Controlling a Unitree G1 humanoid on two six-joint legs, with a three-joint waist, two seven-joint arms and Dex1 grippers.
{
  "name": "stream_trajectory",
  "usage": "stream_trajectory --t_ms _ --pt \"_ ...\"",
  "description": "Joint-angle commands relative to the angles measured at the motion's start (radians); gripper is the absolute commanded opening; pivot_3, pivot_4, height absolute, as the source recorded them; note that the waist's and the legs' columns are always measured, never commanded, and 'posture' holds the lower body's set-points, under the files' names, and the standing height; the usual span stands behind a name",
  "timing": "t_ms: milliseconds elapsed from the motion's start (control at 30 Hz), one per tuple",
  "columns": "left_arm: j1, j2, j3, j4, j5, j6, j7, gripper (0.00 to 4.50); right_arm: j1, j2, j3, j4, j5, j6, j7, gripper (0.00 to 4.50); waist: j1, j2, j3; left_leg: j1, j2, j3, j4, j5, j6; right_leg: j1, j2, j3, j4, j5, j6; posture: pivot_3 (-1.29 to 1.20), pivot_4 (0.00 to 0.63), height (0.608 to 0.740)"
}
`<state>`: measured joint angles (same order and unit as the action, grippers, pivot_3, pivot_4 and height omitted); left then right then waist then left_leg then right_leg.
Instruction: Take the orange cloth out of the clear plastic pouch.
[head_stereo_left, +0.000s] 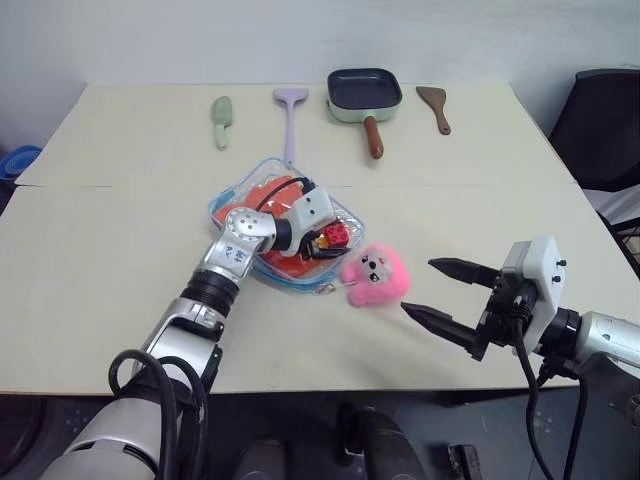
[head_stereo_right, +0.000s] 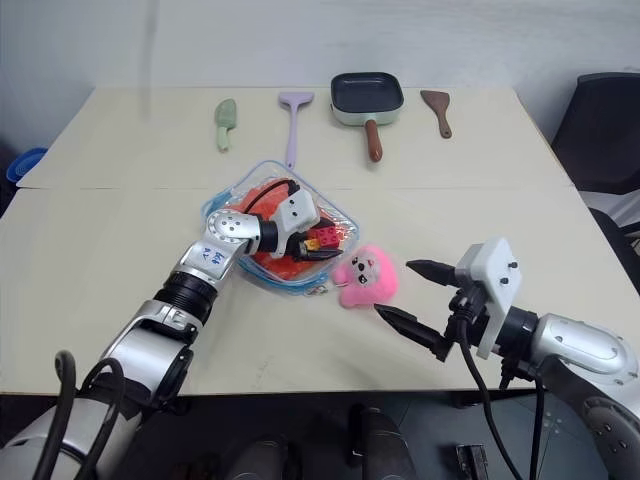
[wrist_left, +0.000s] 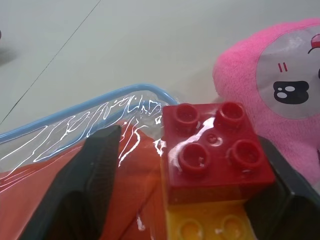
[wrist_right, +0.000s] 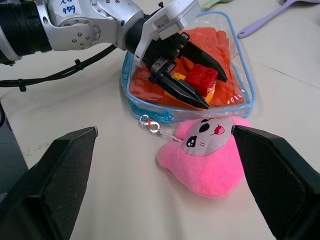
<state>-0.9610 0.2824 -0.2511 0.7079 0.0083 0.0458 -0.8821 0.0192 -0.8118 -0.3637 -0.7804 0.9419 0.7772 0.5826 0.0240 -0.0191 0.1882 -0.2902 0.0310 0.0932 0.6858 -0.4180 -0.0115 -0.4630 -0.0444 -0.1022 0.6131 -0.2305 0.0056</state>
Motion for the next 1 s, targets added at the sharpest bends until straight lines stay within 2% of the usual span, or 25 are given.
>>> stream_trajectory --t_ms 33,67,233,400,467,533,600,767,900,933,1000 --pt "0.034 0.017 0.034 -0.126 -0.022 0.039 -0.002 1.86 -0.017 -0.017 -0.005 -0.002 0.000 -0.027 0.023 4.50 -0.002 0.000 0.000 0.000 0.000 0.000 0.000 0.000 0.000 0.000 0.000 0.000 0.000 0.000 0.000 0.00 0.150 0.740" --pt "0.051 0.024 0.045 -0.165 -0.031 0.065 0.000 1.55 -0.026 -0.021 0.004 0.006 -0.001 -0.029 0.033 4.50 -0.001 0.000 0.000 0.000 0.000 0.000 0.000 0.000 0.000 0.000 0.000 0.000 0.000 0.000 0.000 0.00 0.150 0.740" --pt "0.153 0.095 0.171 -0.418 -0.094 0.268 0.076 1.53 -0.153 -0.040 0.085 0.085 -0.008 -0.031 0.100 4.50 -0.011 0.000 0.000 0.001 0.001 0.001 0.000 0.000 0.000 0.000 0.000 0.001 0.002 0.000 0.000 0.00 0.150 0.740" --pt "0.361 0.267 0.448 -0.691 -0.145 0.511 0.215 1.53 -0.306 -0.030 0.204 0.163 -0.017 -0.027 0.192 4.50 -0.034 -0.001 0.000 0.002 0.002 0.000 -0.001 0.001 -0.001 -0.001 0.000 0.001 0.006 0.000 -0.001 0.00 0.150 0.740" --pt "0.424 0.308 0.522 -0.751 -0.159 0.574 0.259 1.53 -0.333 -0.024 0.229 0.181 -0.023 -0.029 0.212 4.50 -0.033 -0.001 0.000 0.005 0.003 0.000 -0.002 0.000 -0.002 -0.001 0.000 0.001 0.007 -0.001 -0.002 0.00 0.150 0.740" --pt "0.566 0.377 0.695 -0.778 -0.138 0.621 0.319 1.53 -0.377 -0.007 0.275 0.205 -0.020 -0.031 0.256 4.50 -0.027 -0.001 0.000 0.007 0.003 0.000 -0.002 0.000 -0.002 -0.002 0.000 0.000 0.007 -0.001 -0.002 0.00 0.150 0.740" --pt "0.670 0.414 0.792 -0.798 -0.134 0.640 0.351 1.53 -0.403 -0.001 0.308 0.219 -0.028 -0.034 0.294 4.50 -0.026 -0.001 0.000 0.006 0.003 0.000 -0.002 0.000 -0.001 -0.002 -0.001 0.000 0.006 -0.001 -0.002 0.00 0.150 0.740" --pt "0.836 0.403 0.865 -0.821 -0.120 0.646 0.433 1.53 -0.443 0.016 0.366 0.267 -0.077 -0.054 0.358 4.50 0.004 -0.002 0.000 0.005 0.001 -0.002 -0.001 -0.001 0.001 -0.001 -0.004 -0.002 0.000 -0.001 -0.002 0.00 0.150 0.740" --pt "0.890 0.374 0.882 -0.783 -0.126 0.619 0.485 1.53 -0.469 0.036 0.387 0.300 -0.101 -0.062 0.385 4.50 0.005 -0.004 -0.001 0.005 0.000 -0.003 -0.001 -0.001 0.003 -0.001 -0.006 -0.003 -0.001 0.000 -0.001 0.00 0.150 0.740" --pt "0.897 0.367 0.889 -0.781 -0.132 0.614 0.493 2.25 -0.472 0.040 0.390 0.305 -0.106 -0.062 0.389 4.50 0.003 -0.004 -0.001 0.005 0.000 -0.003 -0.001 -0.001 0.003 -0.001 -0.006 -0.003 -0.001 0.000 -0.001 0.00 0.150 0.740" --pt "0.910 0.360 0.899 -0.785 -0.141 0.610 0.506 2.72 -0.473 0.045 0.390 0.310 -0.112 -0.060 0.397 4.50 0.000 -0.004 -0.001 0.005 0.000 -0.002 -0.001 -0.001 0.003 -0.001 -0.006 -0.002 0.000 0.000 -0.001 0.00 0.150 0.740"
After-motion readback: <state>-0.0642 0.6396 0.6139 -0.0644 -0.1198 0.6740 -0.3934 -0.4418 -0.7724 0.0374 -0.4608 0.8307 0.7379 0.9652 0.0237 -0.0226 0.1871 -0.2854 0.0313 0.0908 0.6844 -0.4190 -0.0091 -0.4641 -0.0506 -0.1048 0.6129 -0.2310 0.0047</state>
